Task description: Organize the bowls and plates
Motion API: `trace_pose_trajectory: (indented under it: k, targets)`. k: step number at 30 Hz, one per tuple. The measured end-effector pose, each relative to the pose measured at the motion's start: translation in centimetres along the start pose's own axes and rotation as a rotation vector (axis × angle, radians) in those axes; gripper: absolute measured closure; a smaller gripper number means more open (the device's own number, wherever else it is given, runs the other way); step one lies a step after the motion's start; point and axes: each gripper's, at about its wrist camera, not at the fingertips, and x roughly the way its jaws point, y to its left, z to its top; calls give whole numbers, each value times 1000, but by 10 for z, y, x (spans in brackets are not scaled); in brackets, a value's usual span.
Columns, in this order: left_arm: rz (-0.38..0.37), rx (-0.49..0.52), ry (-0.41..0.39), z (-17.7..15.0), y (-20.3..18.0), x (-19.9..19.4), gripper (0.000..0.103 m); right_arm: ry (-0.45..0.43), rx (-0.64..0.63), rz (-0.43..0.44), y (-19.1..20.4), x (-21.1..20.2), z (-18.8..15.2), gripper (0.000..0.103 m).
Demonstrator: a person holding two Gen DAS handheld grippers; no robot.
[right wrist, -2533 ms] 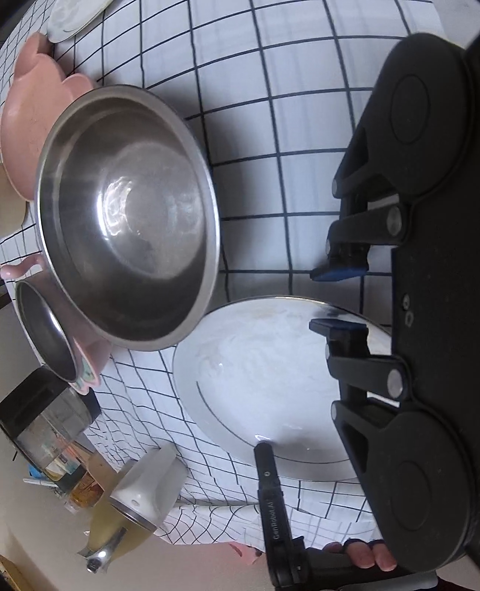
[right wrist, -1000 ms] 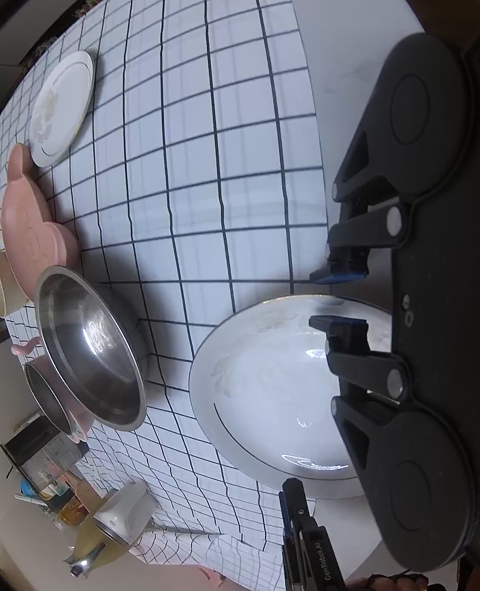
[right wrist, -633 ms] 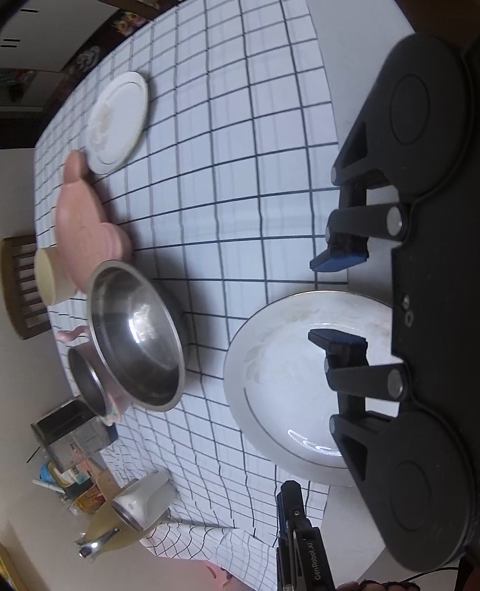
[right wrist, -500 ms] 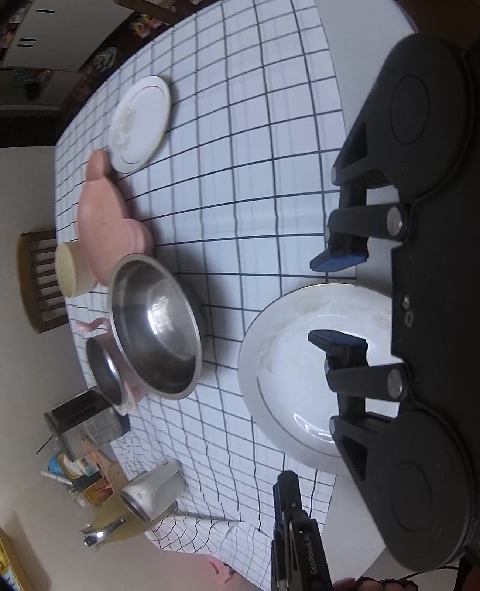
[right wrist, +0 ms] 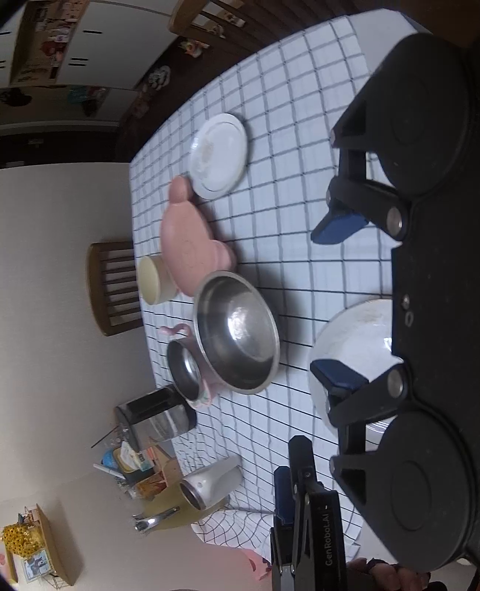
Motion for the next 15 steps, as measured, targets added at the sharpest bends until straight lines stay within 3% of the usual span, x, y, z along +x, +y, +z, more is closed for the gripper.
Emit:
trace_pose_trajectory:
  k: [5, 11, 15]
  targets:
    - [21, 13, -55, 18, -22, 9, 29, -64, -38, -10, -17, -4, 16, 16]
    - [53, -9, -85, 39, -54, 38, 26, -104, -78, -43, -53, 5, 38, 0]
    - [75, -42, -75, 53, -74, 63, 25, -107, -125, -40, -79, 15, 53, 0]
